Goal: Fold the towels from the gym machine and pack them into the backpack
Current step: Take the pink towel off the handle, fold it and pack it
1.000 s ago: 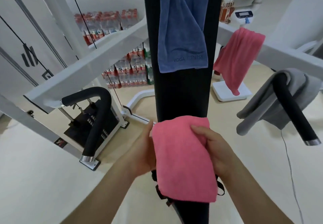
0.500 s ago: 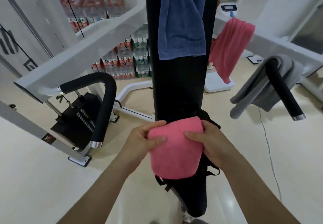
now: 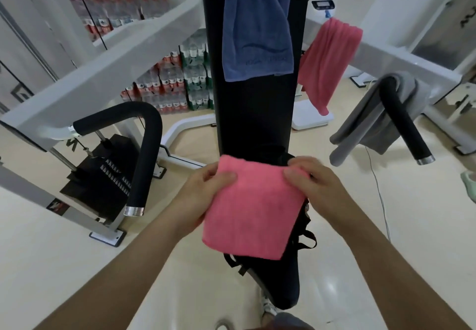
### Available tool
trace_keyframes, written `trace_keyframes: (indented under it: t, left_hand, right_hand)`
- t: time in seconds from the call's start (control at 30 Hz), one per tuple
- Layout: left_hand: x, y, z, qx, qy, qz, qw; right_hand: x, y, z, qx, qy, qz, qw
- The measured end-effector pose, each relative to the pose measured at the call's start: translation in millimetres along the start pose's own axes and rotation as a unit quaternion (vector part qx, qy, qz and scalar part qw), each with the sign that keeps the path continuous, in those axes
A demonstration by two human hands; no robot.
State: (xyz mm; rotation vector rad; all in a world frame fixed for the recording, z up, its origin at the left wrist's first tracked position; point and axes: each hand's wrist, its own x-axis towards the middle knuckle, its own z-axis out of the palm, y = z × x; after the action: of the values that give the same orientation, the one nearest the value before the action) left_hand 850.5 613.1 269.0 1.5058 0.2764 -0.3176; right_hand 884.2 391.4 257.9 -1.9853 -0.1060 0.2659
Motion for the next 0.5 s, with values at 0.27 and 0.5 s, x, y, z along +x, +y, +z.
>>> trace_keyframes:
  t: [0.27, 0.5]
  left_hand:
    - [42.2, -8.4, 51.5, -0.022, 0.107, -0.020, 0.994]
    - [91.2, -24.0, 73.6, -0.110, 0.062, -0.046, 0.991]
  right_hand:
    - [13.3, 29.2, 2.9, 0.434, -0.146, 0.232, 0.858]
    - [41.2, 51.4, -34.5, 0.430, -0.196, 0.253, 0.844]
